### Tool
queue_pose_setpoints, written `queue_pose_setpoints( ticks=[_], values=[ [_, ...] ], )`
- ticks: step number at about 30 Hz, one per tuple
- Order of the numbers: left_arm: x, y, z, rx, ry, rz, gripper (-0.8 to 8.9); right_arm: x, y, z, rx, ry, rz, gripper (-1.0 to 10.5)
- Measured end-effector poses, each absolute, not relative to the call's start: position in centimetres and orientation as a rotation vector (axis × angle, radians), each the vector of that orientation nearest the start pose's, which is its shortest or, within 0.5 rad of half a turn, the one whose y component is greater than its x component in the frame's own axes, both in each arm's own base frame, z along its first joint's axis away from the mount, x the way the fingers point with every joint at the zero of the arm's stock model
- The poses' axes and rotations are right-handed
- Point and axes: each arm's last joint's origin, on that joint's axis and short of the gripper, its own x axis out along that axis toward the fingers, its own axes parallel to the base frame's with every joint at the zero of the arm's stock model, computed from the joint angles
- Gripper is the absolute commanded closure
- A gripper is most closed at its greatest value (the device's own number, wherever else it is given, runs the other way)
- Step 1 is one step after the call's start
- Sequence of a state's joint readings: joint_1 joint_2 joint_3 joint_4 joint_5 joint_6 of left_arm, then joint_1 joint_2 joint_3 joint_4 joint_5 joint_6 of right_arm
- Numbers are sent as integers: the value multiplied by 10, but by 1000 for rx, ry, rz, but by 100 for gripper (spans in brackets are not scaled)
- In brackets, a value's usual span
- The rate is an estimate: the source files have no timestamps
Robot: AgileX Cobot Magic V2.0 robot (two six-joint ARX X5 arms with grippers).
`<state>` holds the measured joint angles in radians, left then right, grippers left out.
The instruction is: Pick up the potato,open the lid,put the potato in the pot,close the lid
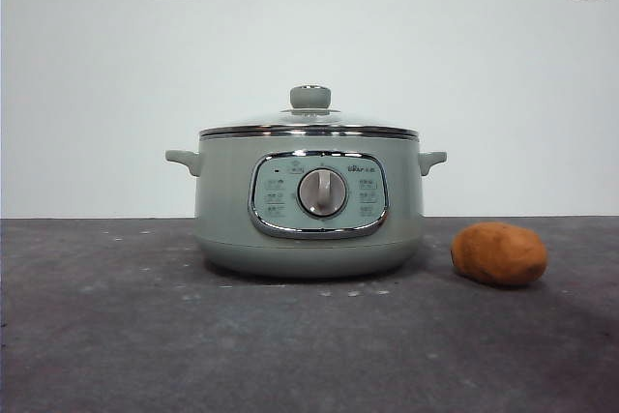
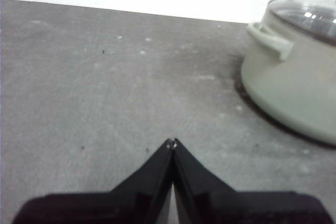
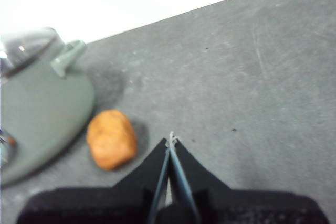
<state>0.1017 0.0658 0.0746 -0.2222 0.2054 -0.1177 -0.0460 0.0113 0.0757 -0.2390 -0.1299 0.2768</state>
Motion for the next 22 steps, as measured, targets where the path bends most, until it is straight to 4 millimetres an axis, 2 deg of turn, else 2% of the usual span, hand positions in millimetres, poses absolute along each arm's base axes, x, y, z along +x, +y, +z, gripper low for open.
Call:
queue_pose_setpoints(
  ticks=[6,11,18,22],
  values=[
    [92,3,202,-208,172,-120,820,83,1,210,331,73,95,958],
    [90,1,239,-229,158,-157,820,80,3,249,333,58,166,958],
    [86,-3,294,-228,240,-297,820,86,6,306,283,207,286,958],
    [82,-4,320,-191,292,-310,820,91,7,333,214,336,327,958]
  ],
)
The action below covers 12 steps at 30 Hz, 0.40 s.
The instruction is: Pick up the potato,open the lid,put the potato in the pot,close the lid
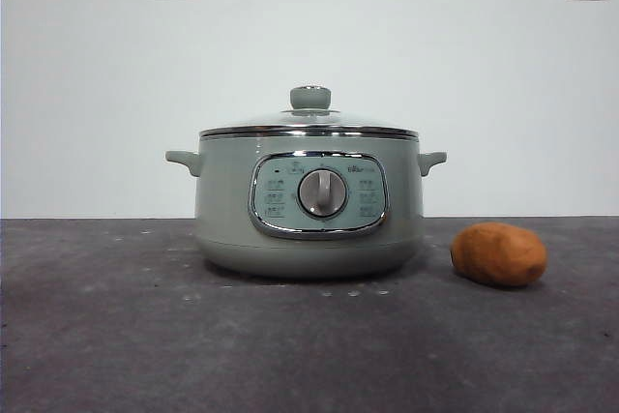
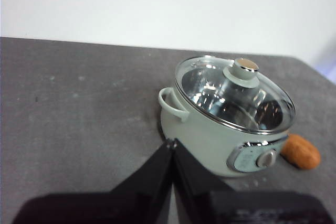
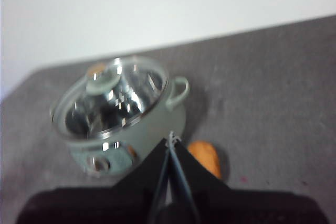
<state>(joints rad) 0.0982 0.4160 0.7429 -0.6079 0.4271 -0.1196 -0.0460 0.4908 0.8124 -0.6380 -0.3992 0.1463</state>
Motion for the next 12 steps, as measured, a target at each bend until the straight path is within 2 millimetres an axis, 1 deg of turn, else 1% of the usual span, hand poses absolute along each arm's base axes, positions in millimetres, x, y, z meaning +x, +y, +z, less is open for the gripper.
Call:
queue_pose_setpoints(
  ticks=[5,8,12],
  values=[
    [80,-7,346,-145,340,-347,820,99,7,359,125,439,360,958],
    [81,-8,353,-131,379,-366,820,103,7,369,97,475,369,958],
    [85,-9,357,-123,422,-381,818,104,7,374,80,494,374,957]
  ],
)
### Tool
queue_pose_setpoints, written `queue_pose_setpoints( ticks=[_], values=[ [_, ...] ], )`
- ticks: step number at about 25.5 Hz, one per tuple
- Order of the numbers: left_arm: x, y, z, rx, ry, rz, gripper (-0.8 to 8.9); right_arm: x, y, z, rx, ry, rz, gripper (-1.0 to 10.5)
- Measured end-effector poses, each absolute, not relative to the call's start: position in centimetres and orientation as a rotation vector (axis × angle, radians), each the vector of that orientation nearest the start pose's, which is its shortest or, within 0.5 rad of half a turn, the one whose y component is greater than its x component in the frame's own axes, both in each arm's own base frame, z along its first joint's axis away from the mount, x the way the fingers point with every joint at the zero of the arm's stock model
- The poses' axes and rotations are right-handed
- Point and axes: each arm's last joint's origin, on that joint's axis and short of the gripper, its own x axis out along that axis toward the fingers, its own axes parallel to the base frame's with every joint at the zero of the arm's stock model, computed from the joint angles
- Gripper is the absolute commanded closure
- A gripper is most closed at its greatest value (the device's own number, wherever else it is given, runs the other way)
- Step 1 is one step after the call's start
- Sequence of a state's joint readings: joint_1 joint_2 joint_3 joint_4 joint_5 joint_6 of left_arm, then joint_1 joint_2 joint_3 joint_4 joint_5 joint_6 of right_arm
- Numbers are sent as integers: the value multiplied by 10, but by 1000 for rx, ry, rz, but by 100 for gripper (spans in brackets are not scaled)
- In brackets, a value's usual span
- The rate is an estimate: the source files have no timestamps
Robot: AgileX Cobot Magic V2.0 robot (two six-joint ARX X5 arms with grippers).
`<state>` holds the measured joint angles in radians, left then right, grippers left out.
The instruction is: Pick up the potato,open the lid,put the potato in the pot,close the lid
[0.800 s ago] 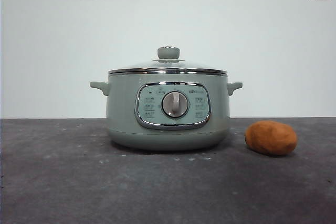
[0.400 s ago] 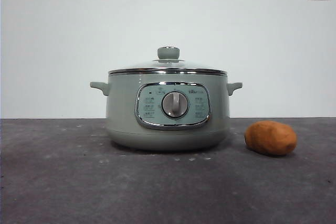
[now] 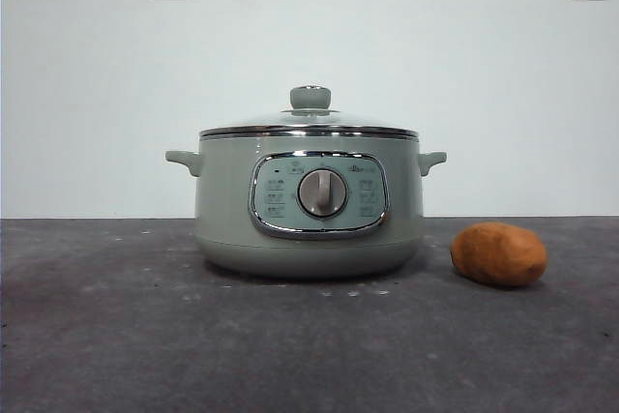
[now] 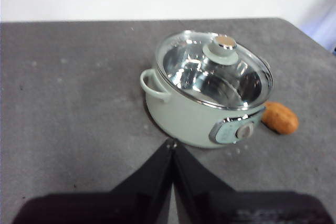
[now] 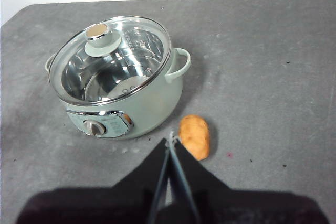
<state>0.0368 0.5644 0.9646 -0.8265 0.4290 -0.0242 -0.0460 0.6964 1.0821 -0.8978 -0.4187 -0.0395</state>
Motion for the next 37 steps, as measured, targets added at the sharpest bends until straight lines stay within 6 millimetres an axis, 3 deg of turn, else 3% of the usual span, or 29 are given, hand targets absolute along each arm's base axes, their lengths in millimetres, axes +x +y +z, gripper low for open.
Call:
queue_pose_setpoints(
  ticks=[7,9,11,13,15,22,31,33,37],
  values=[
    [90,-11,358,-124,433,-450,797,104,7,375,74,492,376,939],
    [90,-11,358,-127,435,-465,647,104,7,375,72,492,377,866],
    [92,-12,359,-131,438,-478,355,104,7,375,71,491,377,657],
    [93,-12,359,-136,442,-495,179,104,7,375,71,491,377,428],
    [94,-12,358,-140,447,-504,177,104,7,375,71,492,377,319],
    [97,-12,358,-145,458,-510,178,114,7,372,89,531,404,317],
    [98,-12,357,-141,459,-512,179,150,9,359,123,635,457,318],
    [99,-12,357,-142,463,-511,179,165,13,353,124,671,482,318],
    [103,-12,356,-147,480,-511,179,218,30,325,83,789,496,318]
  ],
)
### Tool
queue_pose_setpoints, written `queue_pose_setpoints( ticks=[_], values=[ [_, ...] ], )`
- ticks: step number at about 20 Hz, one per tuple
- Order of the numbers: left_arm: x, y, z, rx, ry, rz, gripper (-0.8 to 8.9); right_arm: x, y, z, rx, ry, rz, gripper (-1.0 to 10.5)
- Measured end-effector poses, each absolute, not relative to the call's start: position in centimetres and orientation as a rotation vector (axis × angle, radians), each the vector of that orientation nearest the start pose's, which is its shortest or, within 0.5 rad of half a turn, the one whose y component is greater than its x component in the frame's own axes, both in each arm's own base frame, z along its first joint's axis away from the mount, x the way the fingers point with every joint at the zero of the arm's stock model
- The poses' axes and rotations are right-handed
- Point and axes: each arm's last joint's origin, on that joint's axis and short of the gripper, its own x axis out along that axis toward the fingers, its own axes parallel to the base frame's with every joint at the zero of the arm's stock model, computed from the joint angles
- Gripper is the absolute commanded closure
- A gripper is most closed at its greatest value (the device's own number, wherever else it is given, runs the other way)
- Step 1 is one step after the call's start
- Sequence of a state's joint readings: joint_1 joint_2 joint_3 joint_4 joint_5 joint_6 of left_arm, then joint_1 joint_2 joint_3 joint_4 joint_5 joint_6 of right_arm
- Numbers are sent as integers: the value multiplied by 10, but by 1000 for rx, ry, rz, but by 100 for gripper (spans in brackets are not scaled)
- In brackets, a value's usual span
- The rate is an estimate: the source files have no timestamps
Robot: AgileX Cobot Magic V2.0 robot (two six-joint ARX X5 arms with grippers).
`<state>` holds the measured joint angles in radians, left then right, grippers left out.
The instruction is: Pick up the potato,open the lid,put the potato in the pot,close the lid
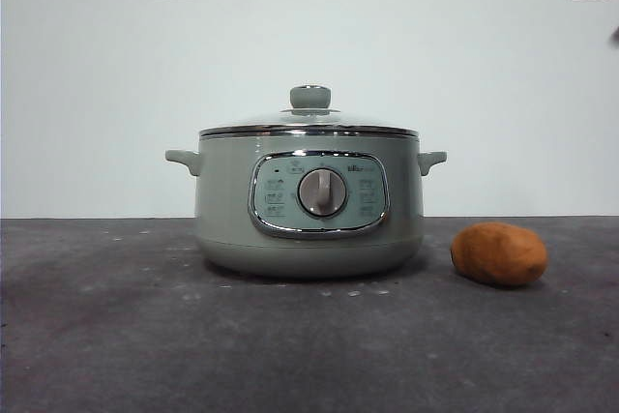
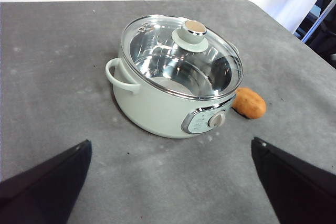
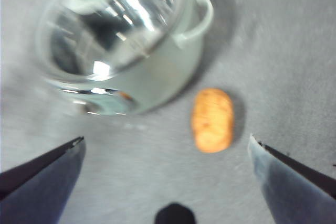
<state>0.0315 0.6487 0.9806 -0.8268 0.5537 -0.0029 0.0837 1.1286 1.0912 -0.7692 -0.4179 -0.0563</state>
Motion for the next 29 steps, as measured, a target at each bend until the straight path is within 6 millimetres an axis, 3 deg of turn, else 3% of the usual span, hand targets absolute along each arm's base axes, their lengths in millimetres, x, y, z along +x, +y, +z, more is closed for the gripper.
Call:
queue_pose_setpoints(
  ticks=[7,12,14,17,20,27,29],
  values=[
    [113,-12,352,-158,516,-509,179,296,67,243,-102,1061,433,319],
    [119,-11,350,-166,541,-508,179,322,82,207,-160,1117,422,323],
    [120,-11,350,-167,545,-507,179,327,85,194,-186,1142,395,393],
    [120,-11,350,-167,544,-507,179,331,87,187,-191,1142,396,581],
    [120,-11,350,-167,544,-507,179,332,88,184,-182,1146,413,952],
    [124,-12,348,-170,559,-511,186,330,89,185,-131,1166,448,959],
    [127,-13,348,-168,562,-520,186,323,87,196,-134,1171,430,959]
  ],
)
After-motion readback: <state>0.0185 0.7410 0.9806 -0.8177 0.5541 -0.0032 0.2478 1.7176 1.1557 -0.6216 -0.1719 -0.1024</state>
